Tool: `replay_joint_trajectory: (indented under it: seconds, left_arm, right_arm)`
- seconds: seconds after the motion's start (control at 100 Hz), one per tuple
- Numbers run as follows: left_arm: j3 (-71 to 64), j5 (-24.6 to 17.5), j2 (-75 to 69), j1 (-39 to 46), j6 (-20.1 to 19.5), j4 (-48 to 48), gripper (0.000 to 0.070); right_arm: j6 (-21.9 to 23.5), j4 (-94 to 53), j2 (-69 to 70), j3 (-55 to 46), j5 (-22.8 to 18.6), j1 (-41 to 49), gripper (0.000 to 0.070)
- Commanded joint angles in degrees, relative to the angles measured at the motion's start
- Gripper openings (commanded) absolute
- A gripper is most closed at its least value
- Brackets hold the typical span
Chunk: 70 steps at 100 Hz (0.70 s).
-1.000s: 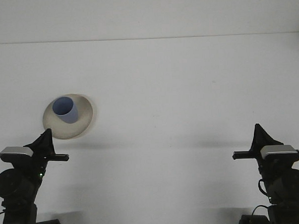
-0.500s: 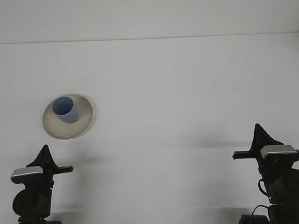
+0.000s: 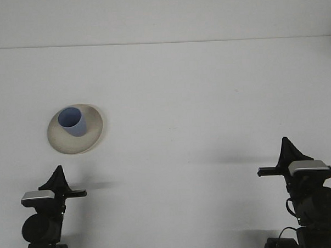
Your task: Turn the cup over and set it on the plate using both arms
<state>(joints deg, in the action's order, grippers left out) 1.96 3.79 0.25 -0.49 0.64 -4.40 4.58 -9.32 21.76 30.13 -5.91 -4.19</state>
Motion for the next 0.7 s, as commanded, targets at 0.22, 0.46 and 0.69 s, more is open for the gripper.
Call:
replay_joint_trajectory:
  seconds: [0.22, 0.46, 0.69]
  left_arm:
    - [-1.16, -0.66, 0.02, 0.09, 0.39, -1.14, 0.0014]
    - [-1.16, -0.66, 0.02, 0.09, 0.39, -1.29, 0.0014]
    - [-1.16, -0.66, 0.02, 0.11, 0.39, -1.29, 0.0014]
  right_arm:
    - [0.55, 0.77, -0.04, 0.26, -0.02, -0.02, 0.0000]
    - [0.55, 0.77, -0.04, 0.26, -0.02, -0.02, 0.0000]
    - [0.55, 0.77, -0.07, 0.26, -0.02, -0.02, 0.0000]
